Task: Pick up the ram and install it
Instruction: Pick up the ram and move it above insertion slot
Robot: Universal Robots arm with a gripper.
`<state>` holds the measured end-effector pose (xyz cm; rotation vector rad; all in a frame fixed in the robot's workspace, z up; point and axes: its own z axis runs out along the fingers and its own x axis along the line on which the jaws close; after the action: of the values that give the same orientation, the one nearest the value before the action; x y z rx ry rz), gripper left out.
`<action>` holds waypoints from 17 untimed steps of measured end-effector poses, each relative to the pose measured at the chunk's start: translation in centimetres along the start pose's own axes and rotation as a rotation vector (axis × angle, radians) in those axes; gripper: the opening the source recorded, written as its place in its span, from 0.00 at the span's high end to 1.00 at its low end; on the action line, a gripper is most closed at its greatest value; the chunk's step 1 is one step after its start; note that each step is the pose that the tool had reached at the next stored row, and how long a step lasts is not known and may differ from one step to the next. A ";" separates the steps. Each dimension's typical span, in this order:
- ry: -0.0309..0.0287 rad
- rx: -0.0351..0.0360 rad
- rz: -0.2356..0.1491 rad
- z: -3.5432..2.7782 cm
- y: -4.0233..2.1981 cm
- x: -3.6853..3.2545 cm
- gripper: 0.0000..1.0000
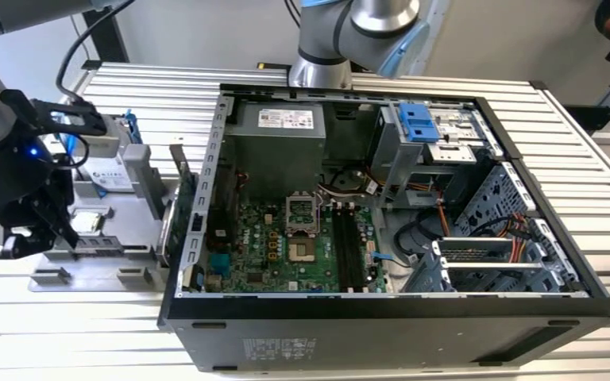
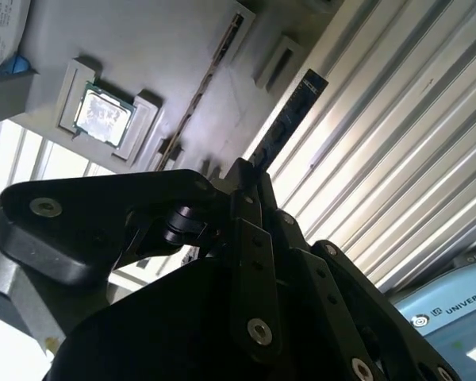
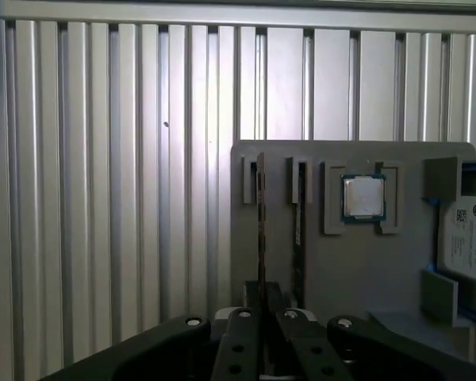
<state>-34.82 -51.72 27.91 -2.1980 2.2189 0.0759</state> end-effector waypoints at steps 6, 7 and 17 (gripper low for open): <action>0.0018 0.0000 0.000 -1.22 0.03 -0.06 1.00; 0.0019 0.0000 0.000 -1.40 0.03 -0.07 1.00; 0.0049 0.0001 0.000 -3.27 0.08 -0.15 1.00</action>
<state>-34.82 -51.72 31.18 -2.2002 2.2217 0.0704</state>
